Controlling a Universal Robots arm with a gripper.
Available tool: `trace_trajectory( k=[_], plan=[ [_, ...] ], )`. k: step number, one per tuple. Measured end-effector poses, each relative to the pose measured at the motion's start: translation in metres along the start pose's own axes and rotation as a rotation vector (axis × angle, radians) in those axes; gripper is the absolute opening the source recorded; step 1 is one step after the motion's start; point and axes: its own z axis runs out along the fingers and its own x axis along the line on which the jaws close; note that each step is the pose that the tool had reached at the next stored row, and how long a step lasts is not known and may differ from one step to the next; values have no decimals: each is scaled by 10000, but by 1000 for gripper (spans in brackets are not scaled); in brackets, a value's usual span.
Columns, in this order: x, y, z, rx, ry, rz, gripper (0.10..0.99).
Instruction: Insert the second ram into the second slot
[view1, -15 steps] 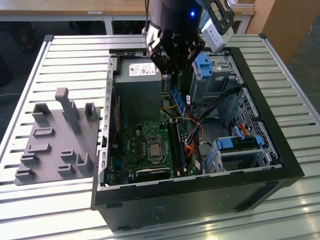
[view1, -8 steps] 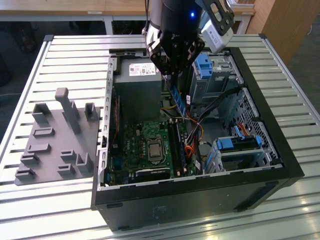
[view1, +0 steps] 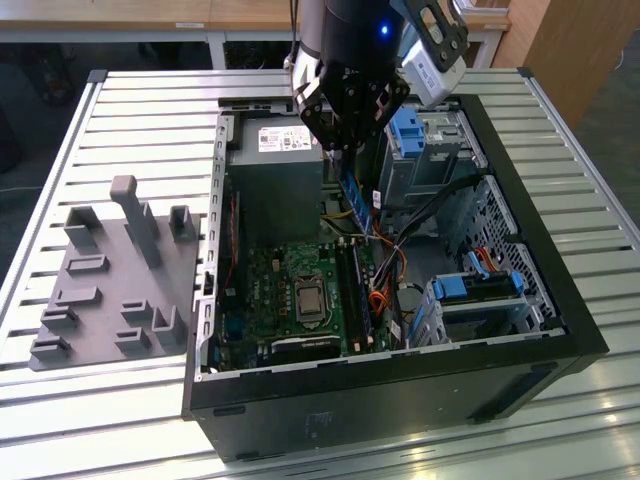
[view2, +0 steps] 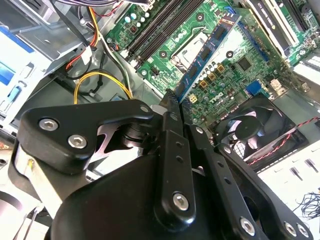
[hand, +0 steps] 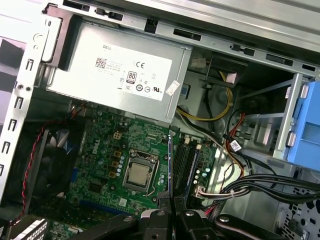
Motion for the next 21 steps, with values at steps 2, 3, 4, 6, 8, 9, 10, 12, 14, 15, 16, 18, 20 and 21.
trace_trajectory(
  k=[2, 3, 4, 6, 8, 9, 10, 12, 14, 15, 16, 18, 20, 21],
  plan=[
    [0, 0, 1, -1, -1, 57, 137],
    [0, 0, 1, -1, -2, 96, 137],
    [0, 0, 2, -2, -2, 140, 137],
    [0, 0, 2, -3, -3, 228, 137],
    [0, 0, 3, -3, -5, 306, 137],
    [0, 0, 3, -4, -6, 343, 137],
    [0, 0, 4, -5, -7, 381, 137],
    [0, 0, 4, -6, -8, 454, 137],
    [0, 0, 5, -7, -9, 540, 137],
    [0, 0, 6, -9, -11, 581, 137],
    [0, 0, 7, -9, -12, 631, 137],
    [-2, -1, 12, -10, -14, 705, 137],
    [-7, -2, 17, -8, -12, 749, 137],
    [-8, -2, 21, -7, -13, 772, 137]
  ],
)
